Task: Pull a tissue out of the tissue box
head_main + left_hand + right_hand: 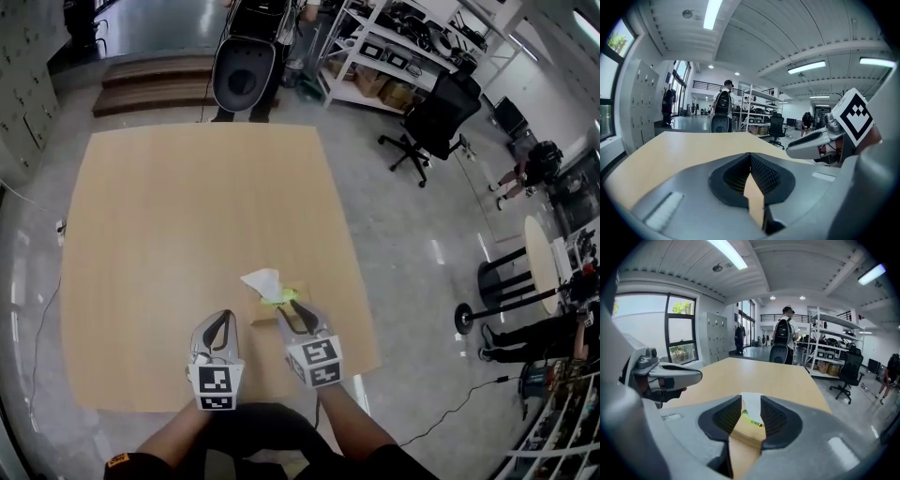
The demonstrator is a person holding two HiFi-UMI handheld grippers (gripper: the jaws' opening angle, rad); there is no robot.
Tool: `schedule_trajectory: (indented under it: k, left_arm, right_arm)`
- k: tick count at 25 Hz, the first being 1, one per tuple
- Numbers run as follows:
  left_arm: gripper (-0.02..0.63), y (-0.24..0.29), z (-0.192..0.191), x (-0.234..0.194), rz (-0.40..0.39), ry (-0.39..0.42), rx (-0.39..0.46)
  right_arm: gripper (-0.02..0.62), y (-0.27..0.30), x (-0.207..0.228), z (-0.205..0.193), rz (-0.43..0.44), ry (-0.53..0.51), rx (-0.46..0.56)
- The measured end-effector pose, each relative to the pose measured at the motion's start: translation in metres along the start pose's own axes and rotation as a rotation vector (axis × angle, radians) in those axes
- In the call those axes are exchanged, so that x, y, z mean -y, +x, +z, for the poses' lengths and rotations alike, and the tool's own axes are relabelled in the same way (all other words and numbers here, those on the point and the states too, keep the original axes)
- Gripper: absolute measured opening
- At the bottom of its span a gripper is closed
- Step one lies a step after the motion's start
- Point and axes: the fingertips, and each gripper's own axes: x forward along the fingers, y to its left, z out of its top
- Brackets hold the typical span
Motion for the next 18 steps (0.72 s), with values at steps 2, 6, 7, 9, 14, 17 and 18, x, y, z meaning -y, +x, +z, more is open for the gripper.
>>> schedule_trajectory:
  k: [2, 6, 7, 9, 14, 17, 18]
  left_arm:
    - [0.041, 0.012, -0.001, -0.009, -0.006, -0.007, -0.011]
    - [0.064, 0.028, -0.012, -0.018, -0.022, -0.043, -0.043]
    - [0.068, 0.032, -0.014, -0.019, -0.027, -0.049, -0.049]
    - [0.074, 0.04, -0.019, -0.022, -0.037, -0.055, -0.058]
    - [0.081, 0.05, -0.029, -0.024, -0.046, -0.068, -0.08]
    - [0.081, 0.053, -0.034, -0.024, -0.042, -0.075, -0.094]
    - [0.081, 0.054, -0.035, -0.025, -0.041, -0.075, -0.096]
  right_arm:
    - [0.123, 0.02, 0.004, -0.002, 0.003, -0.009, -0.042]
    - [0.172, 0.049, 0.012, -0.021, 0.009, -0.022, -0.14]
    - [0.178, 0.056, 0.013, -0.027, 0.012, -0.022, -0.16]
    - [0.186, 0.067, 0.015, -0.036, 0.02, -0.019, -0.199]
    - [0.184, 0.074, 0.009, -0.046, 0.048, -0.018, -0.246]
    - [0.134, 0.077, 0.008, -0.054, 0.059, -0.036, -0.257]
    - [0.091, 0.079, 0.008, -0.055, 0.06, -0.044, -0.256]
